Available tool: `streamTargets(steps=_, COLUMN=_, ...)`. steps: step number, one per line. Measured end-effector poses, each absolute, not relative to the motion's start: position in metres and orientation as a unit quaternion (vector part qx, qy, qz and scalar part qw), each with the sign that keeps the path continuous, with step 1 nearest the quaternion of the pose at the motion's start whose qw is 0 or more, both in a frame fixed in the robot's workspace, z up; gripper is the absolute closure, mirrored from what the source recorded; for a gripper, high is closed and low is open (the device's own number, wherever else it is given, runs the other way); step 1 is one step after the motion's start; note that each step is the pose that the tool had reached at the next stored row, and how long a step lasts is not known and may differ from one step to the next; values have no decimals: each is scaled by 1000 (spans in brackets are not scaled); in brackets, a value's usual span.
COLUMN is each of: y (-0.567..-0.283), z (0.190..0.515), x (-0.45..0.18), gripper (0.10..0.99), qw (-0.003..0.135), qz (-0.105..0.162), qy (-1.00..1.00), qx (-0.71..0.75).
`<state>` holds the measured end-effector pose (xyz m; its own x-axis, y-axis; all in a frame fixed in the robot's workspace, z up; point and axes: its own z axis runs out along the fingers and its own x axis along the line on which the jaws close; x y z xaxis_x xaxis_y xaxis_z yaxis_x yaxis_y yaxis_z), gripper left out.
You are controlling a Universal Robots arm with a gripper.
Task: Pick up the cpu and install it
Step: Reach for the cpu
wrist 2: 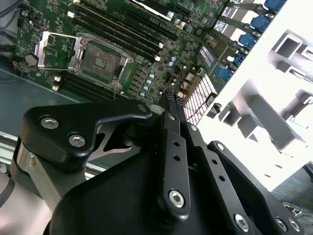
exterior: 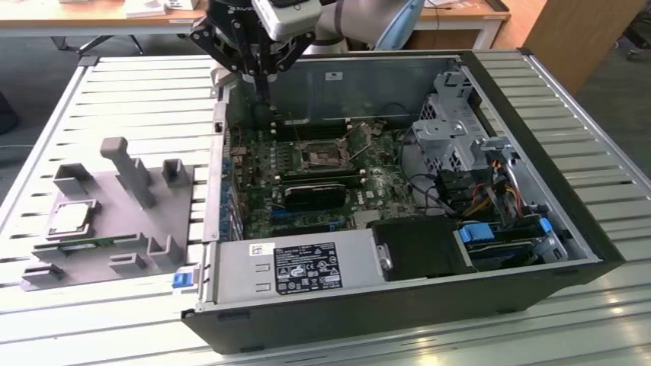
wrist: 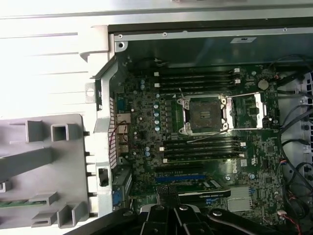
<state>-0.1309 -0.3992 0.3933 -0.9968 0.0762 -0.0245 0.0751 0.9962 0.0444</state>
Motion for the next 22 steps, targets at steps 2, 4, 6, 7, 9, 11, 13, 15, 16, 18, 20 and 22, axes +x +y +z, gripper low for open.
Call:
streamTargets(steps=2, y=-399, z=393, x=-132, gripper=980, qw=13, qz=22, qy=999, qx=38)
streamTargets(steps=4, y=-399, z=393, x=-133, gripper=980, qw=13, qz=22, qy=999, qx=38)
streamTargets(steps=6, y=-399, z=393, x=-134, gripper=980, qw=13, qz=22, qy=999, qx=38)
streamTargets(steps=7, y=-399, z=393, x=-135, gripper=980, qw=13, qz=22, qy=999, qx=38)
streamTargets(steps=9, y=-399, z=393, x=-136, gripper=980, qw=13, qz=22, qy=999, qx=38)
streamTargets(steps=11, y=-399, z=393, x=-137, gripper=980, qw=13, qz=22, qy=999, qx=38)
streamTargets(steps=13, y=-399, z=393, x=-137, gripper=980, qw=13, qz=22, qy=999, qx=38)
streamTargets(steps=15, y=-399, z=393, x=-138, gripper=980, qw=13, qz=22, qy=999, qx=38)
streamTargets(steps=16, y=-399, z=393, x=-138, gripper=980, qw=13, qz=22, qy=999, qx=38)
streamTargets(steps=18, y=-399, z=393, x=-139, gripper=980, qw=13, qz=22, qy=999, qx=38)
streamTargets(steps=20, y=-399, z=393, x=-140, gripper=980, qw=13, qz=22, qy=999, qx=38)
streamTargets(steps=22, y=-399, z=393, x=-140, gripper=980, qw=13, qz=22, qy=999, qx=38)
